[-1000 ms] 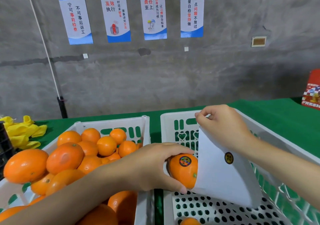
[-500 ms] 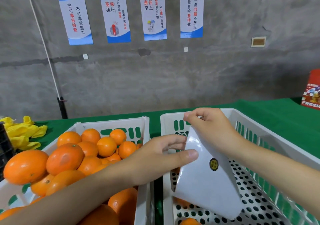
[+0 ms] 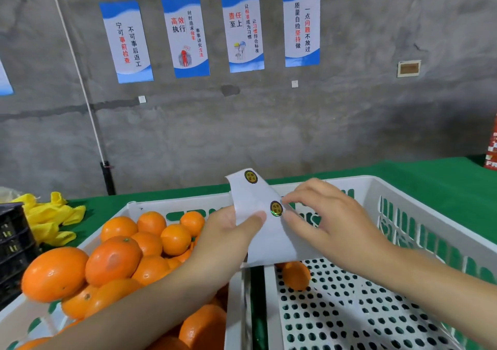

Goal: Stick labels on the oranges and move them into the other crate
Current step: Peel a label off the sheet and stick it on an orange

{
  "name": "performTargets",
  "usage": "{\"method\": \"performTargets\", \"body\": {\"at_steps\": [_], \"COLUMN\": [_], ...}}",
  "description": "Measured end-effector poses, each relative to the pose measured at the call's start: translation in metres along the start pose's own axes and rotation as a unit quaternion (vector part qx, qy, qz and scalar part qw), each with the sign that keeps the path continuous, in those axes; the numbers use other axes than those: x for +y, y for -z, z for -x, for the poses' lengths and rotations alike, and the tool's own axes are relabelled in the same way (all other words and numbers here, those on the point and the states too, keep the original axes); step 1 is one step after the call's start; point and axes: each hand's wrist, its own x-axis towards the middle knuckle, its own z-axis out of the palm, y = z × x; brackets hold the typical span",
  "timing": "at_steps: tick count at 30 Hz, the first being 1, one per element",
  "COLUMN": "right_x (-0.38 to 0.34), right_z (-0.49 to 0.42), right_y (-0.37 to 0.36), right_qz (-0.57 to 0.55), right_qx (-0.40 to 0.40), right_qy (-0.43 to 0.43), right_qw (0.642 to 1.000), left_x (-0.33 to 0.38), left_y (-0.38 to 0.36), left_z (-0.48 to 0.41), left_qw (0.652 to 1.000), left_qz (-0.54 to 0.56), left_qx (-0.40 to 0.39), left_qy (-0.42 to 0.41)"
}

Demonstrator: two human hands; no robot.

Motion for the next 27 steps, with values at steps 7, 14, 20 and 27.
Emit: {"method": "performTargets", "body": {"at_steps": [7, 14, 20, 27], "right_x": [-0.0009, -0.0048, 0.0002, -0.0049], "right_z": [0.0005, 0.0014, -0.0005, -0.0025], "right_y": [-0.0005, 0.0017, 0.0018, 0.0027], "right_qz": [-0.026, -0.012, -0.038, -0.14], "right_qx": [-0.007, -0.034, -0.085, -0.109], "right_qy": [0.02, 0.042, 0.048, 0.013], "right_qw": [0.999, 0.998, 0.995, 0.984], "left_x": [0.0027, 0.0016, -0.0003, 0.0008], "left_y": [0.0032, 0.0076, 0.0067, 0.0064], "left_z": [0.0011, -0.0008, -0.0013, -0.0003], "left_qw": [0.998, 0.996, 0.998, 0.998], "left_qz": [0.025, 0.004, -0.021, -0.034], "left_qx": [-0.055, -0.087, -0.054, -0.029], "left_qy": [0.009, -0.02, -0.035, -0.033]}}
